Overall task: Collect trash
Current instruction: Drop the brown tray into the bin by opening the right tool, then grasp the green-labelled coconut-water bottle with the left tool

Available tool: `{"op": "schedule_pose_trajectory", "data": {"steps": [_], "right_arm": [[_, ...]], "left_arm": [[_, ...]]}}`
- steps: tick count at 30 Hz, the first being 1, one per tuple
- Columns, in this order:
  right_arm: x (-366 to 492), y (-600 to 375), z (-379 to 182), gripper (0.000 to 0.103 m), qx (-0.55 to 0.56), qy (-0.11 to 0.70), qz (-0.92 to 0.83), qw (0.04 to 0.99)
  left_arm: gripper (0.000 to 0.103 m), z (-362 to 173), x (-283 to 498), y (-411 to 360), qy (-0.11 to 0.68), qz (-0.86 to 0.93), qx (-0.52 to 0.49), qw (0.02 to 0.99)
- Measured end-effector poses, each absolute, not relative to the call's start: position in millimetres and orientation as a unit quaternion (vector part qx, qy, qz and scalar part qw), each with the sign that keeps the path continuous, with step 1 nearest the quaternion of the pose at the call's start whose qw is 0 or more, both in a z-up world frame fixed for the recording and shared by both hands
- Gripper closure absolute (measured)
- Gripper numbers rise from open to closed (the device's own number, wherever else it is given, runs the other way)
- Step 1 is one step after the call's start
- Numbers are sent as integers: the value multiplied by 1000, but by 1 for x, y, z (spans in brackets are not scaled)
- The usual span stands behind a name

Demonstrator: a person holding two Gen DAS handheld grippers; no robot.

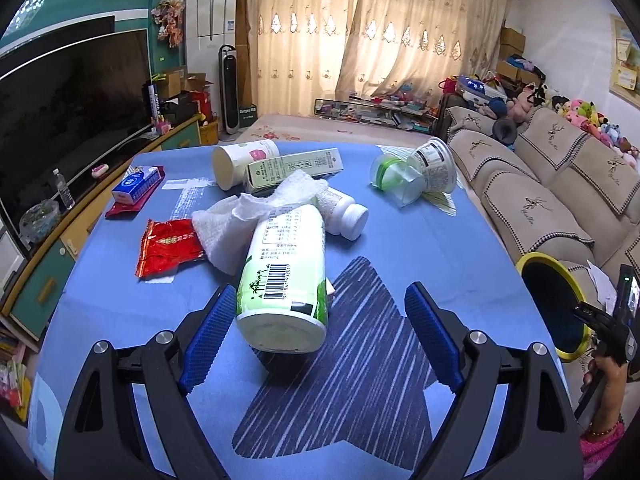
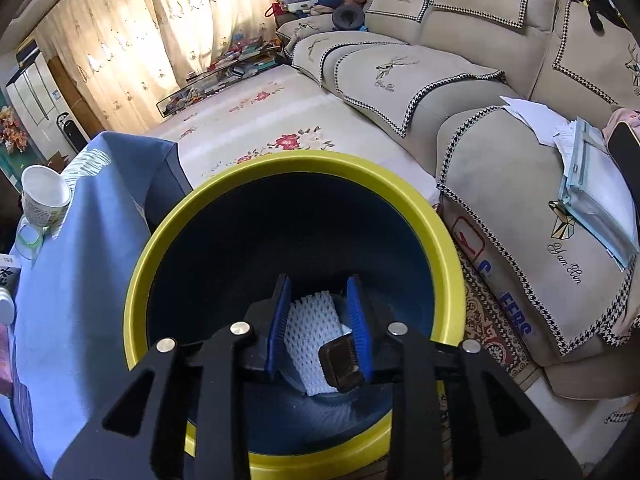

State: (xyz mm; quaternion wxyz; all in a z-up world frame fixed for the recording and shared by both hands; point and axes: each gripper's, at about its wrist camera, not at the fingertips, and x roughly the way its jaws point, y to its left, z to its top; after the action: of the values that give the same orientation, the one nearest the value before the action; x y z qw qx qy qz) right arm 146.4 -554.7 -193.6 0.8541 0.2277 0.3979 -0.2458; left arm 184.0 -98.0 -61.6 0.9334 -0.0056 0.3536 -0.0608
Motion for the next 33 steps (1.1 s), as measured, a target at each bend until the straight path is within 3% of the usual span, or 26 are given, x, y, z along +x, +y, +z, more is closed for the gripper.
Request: {"op": "schedule_pose_trajectory", "data": {"steps": [24,26,30,33], "right_arm": [[154,-544,-199,75,224,407,-225,857],[155,-543,-199,75,223,408,-224,857],[157,-540,-199,75,222,409,-220,857],[157,-538,-197,75,221,408,-217,859]], "left_arm": [[18,-83,217,-80,341,-29,-14,940],[23,-86,221,-80,344,-31,-17,938],[46,-91,224,-79,340,-38,-19,939],[47,-92,223,-80,339,-44,-19,939]]}}
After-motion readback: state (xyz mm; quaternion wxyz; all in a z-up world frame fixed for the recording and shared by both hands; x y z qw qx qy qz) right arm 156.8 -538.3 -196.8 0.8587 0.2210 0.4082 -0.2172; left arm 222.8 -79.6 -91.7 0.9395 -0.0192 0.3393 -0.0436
